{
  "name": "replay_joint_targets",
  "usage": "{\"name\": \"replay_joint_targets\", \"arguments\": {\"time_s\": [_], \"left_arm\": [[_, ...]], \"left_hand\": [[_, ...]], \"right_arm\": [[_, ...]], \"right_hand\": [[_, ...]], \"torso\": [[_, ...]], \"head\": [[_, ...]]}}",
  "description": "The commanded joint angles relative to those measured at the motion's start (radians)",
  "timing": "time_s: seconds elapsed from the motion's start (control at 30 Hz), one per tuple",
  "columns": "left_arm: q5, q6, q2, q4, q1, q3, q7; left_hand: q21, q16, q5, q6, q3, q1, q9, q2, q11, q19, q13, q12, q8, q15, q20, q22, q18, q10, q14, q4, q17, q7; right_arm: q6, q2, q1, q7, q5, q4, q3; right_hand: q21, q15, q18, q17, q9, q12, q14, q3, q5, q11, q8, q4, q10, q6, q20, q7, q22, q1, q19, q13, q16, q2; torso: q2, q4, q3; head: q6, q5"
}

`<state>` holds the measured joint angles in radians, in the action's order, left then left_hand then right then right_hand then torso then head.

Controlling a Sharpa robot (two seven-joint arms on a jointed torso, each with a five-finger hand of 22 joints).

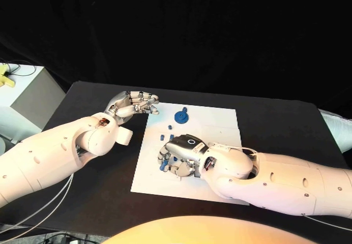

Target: Assemble the parts on the task board

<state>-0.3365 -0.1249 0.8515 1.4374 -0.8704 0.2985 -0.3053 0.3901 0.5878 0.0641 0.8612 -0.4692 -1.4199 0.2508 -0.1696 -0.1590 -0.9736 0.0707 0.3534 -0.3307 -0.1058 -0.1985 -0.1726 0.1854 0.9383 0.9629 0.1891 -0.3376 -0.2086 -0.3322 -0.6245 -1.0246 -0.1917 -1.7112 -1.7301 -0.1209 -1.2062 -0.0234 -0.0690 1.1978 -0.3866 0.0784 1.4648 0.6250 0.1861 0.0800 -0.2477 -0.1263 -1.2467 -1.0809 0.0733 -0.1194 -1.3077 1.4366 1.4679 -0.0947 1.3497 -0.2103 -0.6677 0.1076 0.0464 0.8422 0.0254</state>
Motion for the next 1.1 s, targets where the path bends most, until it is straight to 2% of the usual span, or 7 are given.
{"name": "replay_joint_targets", "arguments": {"time_s": [0.03,0.23,0.63,1.1], "left_arm": [[0.004,0.017,-0.001,0.002,0.0,0.001,-0.003],[0.004,0.018,-0.002,0.001,0.0,0.001,-0.003],[0.004,0.018,-0.002,0.0,0.0,0.001,-0.003],[0.004,0.019,-0.001,0.0,0.0,0.001,-0.003]], "left_hand": [[-0.006,0.001,0.001,-0.001,0.005,0.006,-0.001,0.006,0.0,0.001,0.001,-0.001,-0.005,0.001,-0.006,0.001,-0.005,-0.002,-0.008,-0.002,-0.001,-0.005],[-0.006,0.001,0.001,-0.001,0.005,0.006,-0.001,0.006,0.0,0.001,0.001,-0.001,-0.005,0.001,-0.006,0.001,-0.005,-0.002,-0.008,-0.002,-0.001,-0.005],[-0.006,0.001,0.001,-0.001,0.006,0.006,-0.001,0.006,0.0,0.001,0.001,-0.001,-0.005,0.001,-0.006,0.002,-0.005,-0.002,-0.009,-0.002,-0.002,-0.005],[-0.006,0.001,0.001,-0.001,0.006,0.006,-0.001,0.006,0.0,0.001,0.001,-0.001,-0.005,0.001,-0.006,0.002,-0.005,-0.002,-0.009,-0.002,-0.002,-0.005]], "right_arm": [[0.017,0.001,0.002,-0.005,-0.041,0.003,0.0],[0.023,0.001,0.003,-0.006,-0.048,0.007,-0.001],[0.044,-0.001,0.007,-0.005,-0.044,0.015,-0.003],[0.046,-0.005,0.008,-0.013,-0.056,0.016,-0.005]], "right_hand": [[0.001,-0.003,0.005,-0.001,-0.048,-0.001,0.031,0.001,0.004,-0.023,-0.004,0.009,-0.029,-0.001,-0.006,-0.006,-0.106,-0.002,0.04,-0.001,0.003,0.012],[0.0,-0.003,0.005,0.0,-0.049,-0.001,0.031,0.002,0.004,-0.023,-0.005,0.011,-0.029,-0.001,-0.006,-0.006,-0.106,-0.004,0.04,-0.001,0.003,0.011],[0.001,-0.003,0.005,-0.001,-0.049,-0.002,0.031,0.002,0.004,-0.023,-0.005,0.012,-0.029,-0.001,-0.006,-0.006,-0.106,-0.004,0.04,-0.002,0.003,0.01],[0.001,-0.003,0.005,-0.001,-0.049,-0.002,0.031,0.002,0.004,-0.023,-0.005,0.012,-0.029,-0.001,-0.006,-0.006,-0.106,-0.004,0.04,-0.002,0.003,0.01]], "torso": [[0.0,-0.0005,0.0],[0.0,-0.0005,0.0007],[0.0,-0.0002,-0.0002],[0.0,-0.0003,-0.0001]], "head": [[0.003,0.001],[0.005,0.002],[0.01,0.006],[0.013,0.007]]}}
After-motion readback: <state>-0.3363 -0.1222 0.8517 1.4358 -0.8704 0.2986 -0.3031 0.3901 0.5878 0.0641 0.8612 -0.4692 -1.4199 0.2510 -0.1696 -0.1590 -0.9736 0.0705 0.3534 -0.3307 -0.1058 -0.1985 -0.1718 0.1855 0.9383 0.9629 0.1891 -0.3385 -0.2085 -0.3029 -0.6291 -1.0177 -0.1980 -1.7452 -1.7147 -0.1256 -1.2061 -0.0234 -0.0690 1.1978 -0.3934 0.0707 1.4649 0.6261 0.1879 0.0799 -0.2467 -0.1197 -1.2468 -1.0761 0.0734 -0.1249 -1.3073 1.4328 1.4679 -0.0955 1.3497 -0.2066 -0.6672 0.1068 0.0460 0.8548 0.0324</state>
